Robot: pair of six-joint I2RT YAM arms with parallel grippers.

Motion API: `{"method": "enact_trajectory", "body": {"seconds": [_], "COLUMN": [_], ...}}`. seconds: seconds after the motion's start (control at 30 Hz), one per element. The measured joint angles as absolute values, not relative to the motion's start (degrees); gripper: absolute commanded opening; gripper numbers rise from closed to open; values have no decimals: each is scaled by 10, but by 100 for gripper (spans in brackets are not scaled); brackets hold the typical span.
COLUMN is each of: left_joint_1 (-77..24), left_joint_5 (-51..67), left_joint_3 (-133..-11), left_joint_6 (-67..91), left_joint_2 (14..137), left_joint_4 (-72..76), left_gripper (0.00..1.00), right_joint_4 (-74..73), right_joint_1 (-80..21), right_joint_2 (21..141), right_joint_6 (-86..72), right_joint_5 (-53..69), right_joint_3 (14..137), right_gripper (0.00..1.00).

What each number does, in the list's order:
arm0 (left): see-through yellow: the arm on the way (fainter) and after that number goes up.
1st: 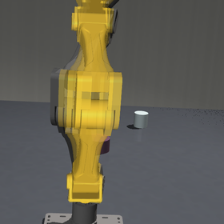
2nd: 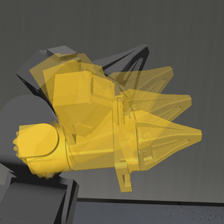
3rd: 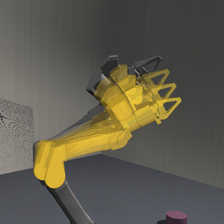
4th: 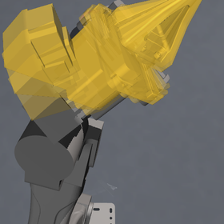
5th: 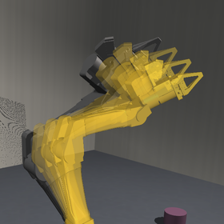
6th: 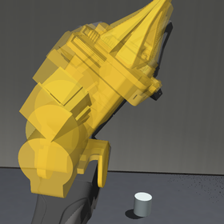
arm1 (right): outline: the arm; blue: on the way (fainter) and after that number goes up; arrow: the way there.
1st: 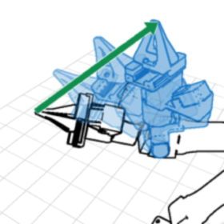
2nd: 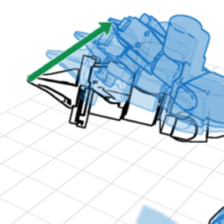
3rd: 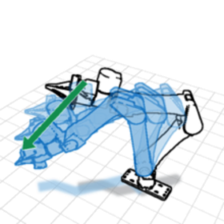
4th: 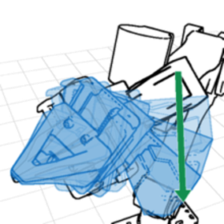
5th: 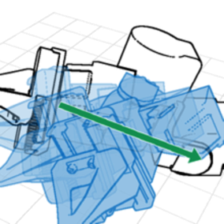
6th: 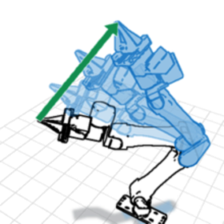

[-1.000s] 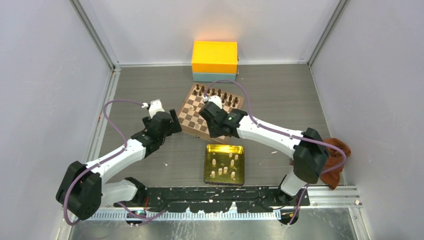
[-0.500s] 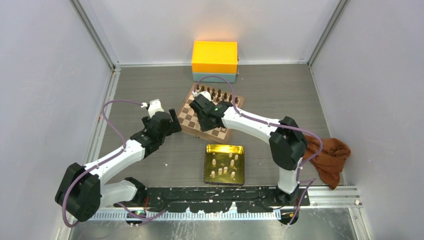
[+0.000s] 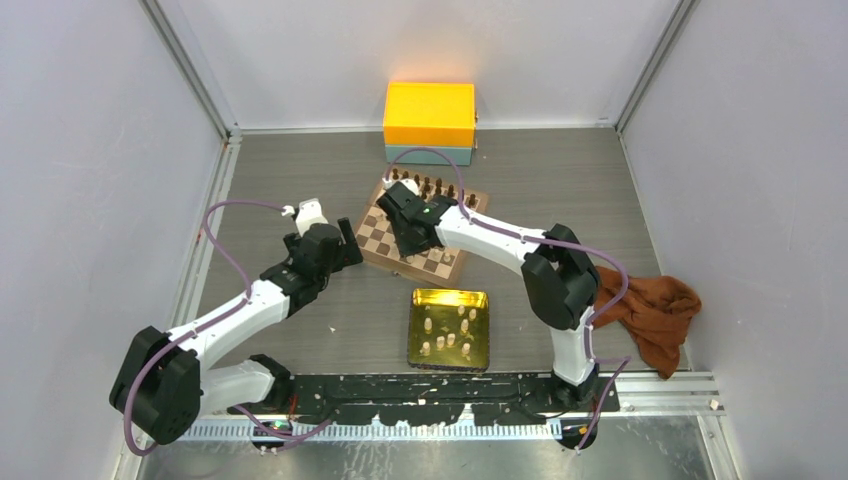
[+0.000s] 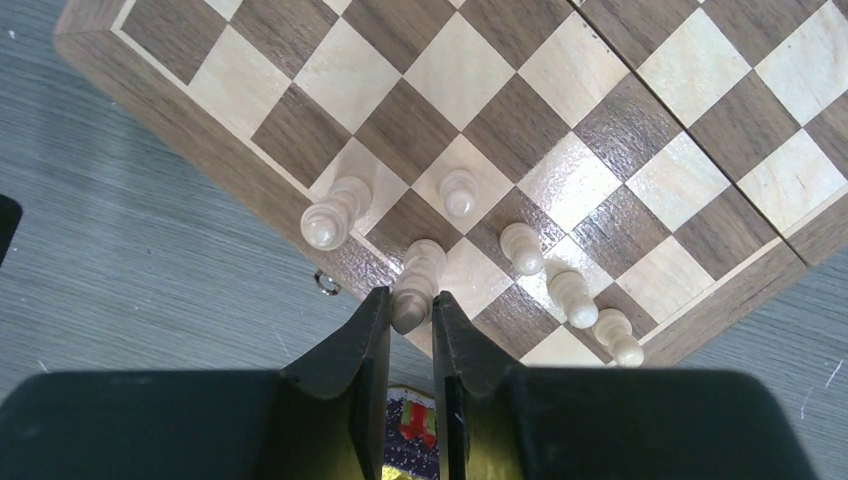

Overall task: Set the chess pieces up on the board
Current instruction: Place the chess piece on the chessboard.

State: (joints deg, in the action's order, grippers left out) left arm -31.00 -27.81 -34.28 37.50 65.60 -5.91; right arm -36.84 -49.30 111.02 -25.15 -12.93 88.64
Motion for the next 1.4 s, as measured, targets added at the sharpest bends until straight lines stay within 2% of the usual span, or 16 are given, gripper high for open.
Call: {"method": "enact_trajectory", "body": {"seconds": [1.4], "left_joint_1": [-310], "left_joint_5": [-278], "left_joint_3": [-343], "left_joint_6": [373], "left_joint_2": [658], "left_joint_4": [-59], "left_gripper": [96], "right_joint_4": [-356], "right_joint_1": [-482], "right_joint_2": [1132], "right_joint_6": [-243], "right_joint_5": [-97], "right_joint_3": [908], "right_gripper": [1]}}
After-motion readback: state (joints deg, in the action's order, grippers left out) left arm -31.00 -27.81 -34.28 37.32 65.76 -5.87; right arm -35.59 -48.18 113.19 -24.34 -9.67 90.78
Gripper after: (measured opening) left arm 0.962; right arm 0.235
